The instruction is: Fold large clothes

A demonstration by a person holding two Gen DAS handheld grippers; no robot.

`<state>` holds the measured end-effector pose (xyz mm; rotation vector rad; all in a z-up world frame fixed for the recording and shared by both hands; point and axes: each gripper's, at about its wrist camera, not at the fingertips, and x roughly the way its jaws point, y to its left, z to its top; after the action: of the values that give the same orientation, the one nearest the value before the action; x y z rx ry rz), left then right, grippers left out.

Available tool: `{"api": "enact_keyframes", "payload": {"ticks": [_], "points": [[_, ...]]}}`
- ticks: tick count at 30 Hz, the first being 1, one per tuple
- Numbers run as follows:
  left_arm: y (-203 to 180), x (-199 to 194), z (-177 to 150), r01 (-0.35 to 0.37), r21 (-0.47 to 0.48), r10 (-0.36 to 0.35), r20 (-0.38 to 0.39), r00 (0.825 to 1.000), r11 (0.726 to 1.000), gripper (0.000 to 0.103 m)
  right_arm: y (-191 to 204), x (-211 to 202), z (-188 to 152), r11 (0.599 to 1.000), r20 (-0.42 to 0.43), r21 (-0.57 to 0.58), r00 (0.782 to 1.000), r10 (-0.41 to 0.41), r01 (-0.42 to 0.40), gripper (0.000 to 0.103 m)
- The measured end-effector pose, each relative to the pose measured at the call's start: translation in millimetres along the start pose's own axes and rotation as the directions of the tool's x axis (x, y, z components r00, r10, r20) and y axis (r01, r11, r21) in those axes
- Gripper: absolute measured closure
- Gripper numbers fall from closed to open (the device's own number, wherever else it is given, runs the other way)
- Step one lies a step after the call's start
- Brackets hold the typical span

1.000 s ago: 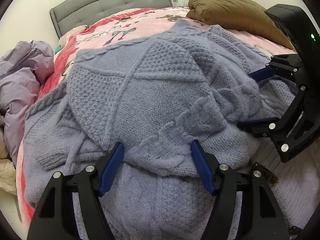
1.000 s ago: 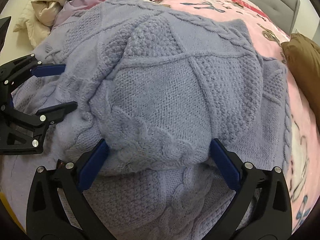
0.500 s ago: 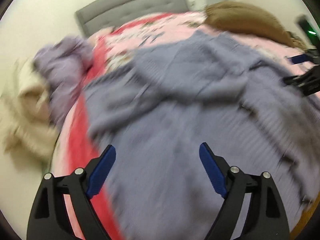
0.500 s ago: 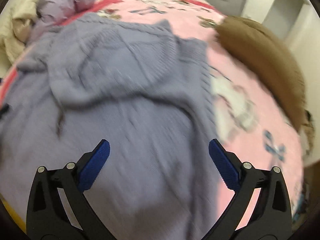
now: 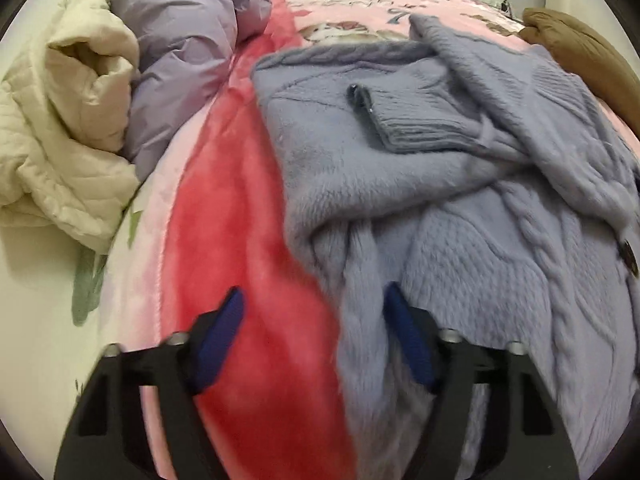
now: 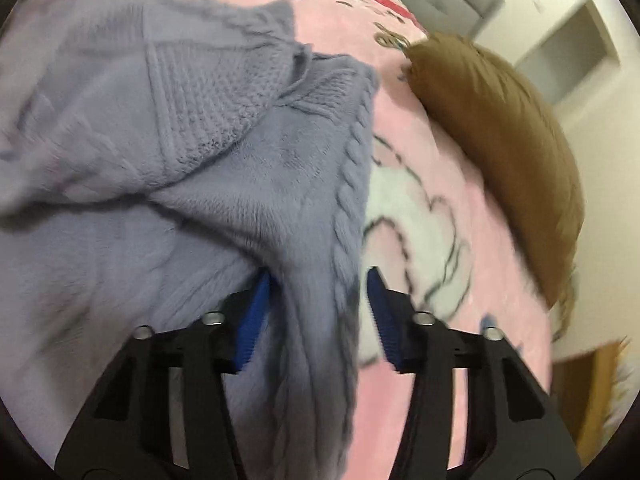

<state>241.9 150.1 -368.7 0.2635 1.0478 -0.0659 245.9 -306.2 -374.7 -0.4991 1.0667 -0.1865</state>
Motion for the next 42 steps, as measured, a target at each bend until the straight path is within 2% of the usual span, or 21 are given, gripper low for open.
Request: {"api": "enact_keyframes", "payload": {"ticks": [1,2,3,5,8,14,17,18,20,22,23,24,28,30,31,33,35,36,37,38,42], "points": [[-3.9,0.3,2.3,-0.007,0.001,0.007,0.013,1.0,1.0,0.044,6.3,1.5,2.6,0.999,0.012,-0.045,1.0,-0.025,0.026,0.066],[-7.0,1.0,3.8,-0.022,0.006,0.021,0.014,1.0,1.0,0.05,11.8,1.2,3.3,0.996,0.021,-0.074,0.999,-0.042,0.043,0.077],[-9.3,2.4,5.0,-0.026,0.009,0.026,0.009,1.0,1.0,0.059,15.1,1.7,2.7,0.993,0.031,-0.106,0.998,-0.047,0.05,0.081],[-14.1,5.6,5.7,-0.01,0.002,0.01,-0.008,1.0,1.0,0.069,8.6,3.4,1.2,0.995,0.031,-0.092,0.998,-0.047,0.05,0.086],[-15.6,8.1,5.8,-0.038,-0.036,0.038,-0.007,0.999,0.999,0.07,-17.8,2.0,-2.3,1.0,0.032,0.021,0.999,-0.016,0.015,0.087],[-17.8,11.7,5.0,-0.106,-0.082,0.105,-0.024,0.994,0.991,0.071,-60.0,10.4,-12.9,0.965,0.034,0.252,0.997,0.073,-0.079,0.087],[-15.0,18.6,6.8,-0.108,-0.105,0.103,-0.053,0.993,0.989,0.071,-78.5,27.7,-18.3,0.915,0.032,0.375,0.989,0.146,-0.147,0.087],[-13.7,22.4,7.3,-0.104,-0.116,0.096,-0.068,0.993,0.988,0.071,-85.1,43.5,-24.9,0.887,0.002,0.426,0.98,0.197,-0.179,0.086],[-13.6,26.2,8.9,-0.108,-0.113,0.1,-0.078,0.992,0.988,0.07,-97.1,57.9,-31.2,0.841,-0.001,0.488,0.963,0.268,-0.234,0.084],[-16.3,27.9,11.9,-0.125,-0.087,0.118,-0.087,0.989,0.988,0.07,-98.6,54.4,-29.7,0.843,0.001,0.472,0.957,0.291,-0.257,0.078],[-20.5,24.6,12.9,-0.14,-0.059,0.136,-0.078,0.988,0.988,0.07,-96.6,47.9,-28.7,0.861,0.005,0.44,0.959,0.283,-0.257,0.065],[-24.2,20.1,13.2,-0.147,-0.036,0.144,-0.062,0.988,0.989,0.069,-95.0,36.7,-28.2,0.88,0.029,0.399,0.963,0.27,-0.258,0.059],[-32.8,-9.8,10.0,-0.141,0.003,0.141,0.035,0.989,0.99,0.064,-95.0,0.0,-33.6,0.879,0.096,0.328,0.938,0.334,-0.346,0.055],[-34.8,-30.2,13.5,-0.143,-0.013,0.143,0.106,0.984,0.99,0.063,-94.8,-16.6,-29.8,0.89,0.119,0.286,0.935,0.335,-0.355,0.053],[-36.3,-38.2,16.4,-0.139,-0.02,0.141,0.138,0.98,0.99,0.062,-94.9,-25.4,-24.8,0.892,0.14,0.268,0.931,0.338,-0.364,0.047],[-40.1,-51.0,30.2,-0.126,-0.031,0.13,0.2,0.971,0.991,0.052,-91.8,-42.2,-11.3,0.894,0.197,0.237,0.92,0.338,-0.379,0.042],[-45.6,-50.1,45.2,-0.08,-0.027,0.084,0.211,0.974,0.996,0.052,-89.1,-46.7,5.8,0.888,0.241,0.219,0.904,0.352,-0.404,0.045],[-49.6,-45.6,51.9,-0.073,-0.025,0.076,0.206,0.976,0.997,0.052,-85.2,-40.5,17.1,0.896,0.226,0.215,0.913,0.341,-0.388,0.05],[-53.4,-37.5,61.1,-0.073,-0.018,0.075,0.202,0.977,0.997,0.052,-79.7,-29.4,30.3,0.902,0.202,0.207,0.919,0.339,-0.378,0.067],[-56.8,-30.2,67.1,-0.068,-0.012,0.069,0.194,0.979,0.998,0.052,-74.3,-16.7,38.9,0.91,0.171,0.203,0.928,0.33,-0.362,0.074],[-63.4,3.5,84.1,-0.051,-0.015,0.052,0.125,0.991,0.999,0.052,-60.8,37.9,49.5,0.924,0.033,0.214,0.948,0.318,-0.317,0.076]]}}
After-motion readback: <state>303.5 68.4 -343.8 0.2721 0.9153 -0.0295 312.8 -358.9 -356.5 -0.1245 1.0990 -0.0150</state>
